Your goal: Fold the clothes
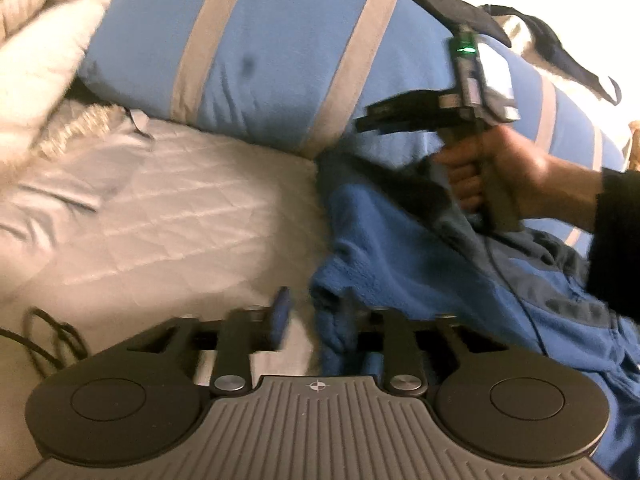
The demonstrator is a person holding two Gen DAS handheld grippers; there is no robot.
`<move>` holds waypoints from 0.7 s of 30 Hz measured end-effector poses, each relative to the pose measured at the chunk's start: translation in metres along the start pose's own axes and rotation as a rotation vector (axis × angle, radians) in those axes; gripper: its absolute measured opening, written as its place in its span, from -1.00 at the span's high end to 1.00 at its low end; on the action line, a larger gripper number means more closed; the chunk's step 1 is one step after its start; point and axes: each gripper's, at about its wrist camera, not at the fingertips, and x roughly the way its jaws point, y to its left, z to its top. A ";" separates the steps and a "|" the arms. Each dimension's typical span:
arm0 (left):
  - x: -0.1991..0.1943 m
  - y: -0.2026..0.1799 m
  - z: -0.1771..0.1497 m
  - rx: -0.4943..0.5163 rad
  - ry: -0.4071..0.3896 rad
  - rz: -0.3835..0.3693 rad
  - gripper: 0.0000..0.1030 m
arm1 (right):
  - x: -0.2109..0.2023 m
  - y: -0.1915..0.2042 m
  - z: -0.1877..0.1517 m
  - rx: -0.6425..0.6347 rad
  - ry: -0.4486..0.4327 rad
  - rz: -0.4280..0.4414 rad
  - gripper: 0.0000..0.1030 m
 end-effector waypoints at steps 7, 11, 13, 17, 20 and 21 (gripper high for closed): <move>-0.036 -0.002 0.031 0.072 -0.059 0.056 -0.49 | -0.072 -0.057 0.005 -0.004 -0.080 -0.101 -0.88; -0.064 -0.011 0.059 0.143 -0.100 0.086 -0.50 | -0.128 -0.099 -0.008 -0.029 -0.096 -0.173 -1.00; -0.080 -0.016 0.078 0.176 -0.134 0.099 -0.50 | -0.158 -0.120 -0.013 -0.030 -0.108 -0.205 -1.00; -0.114 -0.025 0.127 0.207 -0.206 0.152 -0.52 | -0.219 -0.164 -0.016 0.004 -0.144 -0.276 -1.00; -0.144 -0.041 0.169 0.223 -0.275 0.186 -0.52 | -0.266 -0.193 -0.011 0.057 -0.183 -0.316 -1.00; -0.155 -0.049 0.182 0.230 -0.309 0.183 -0.52 | -0.283 -0.204 -0.008 0.076 -0.202 -0.325 -1.00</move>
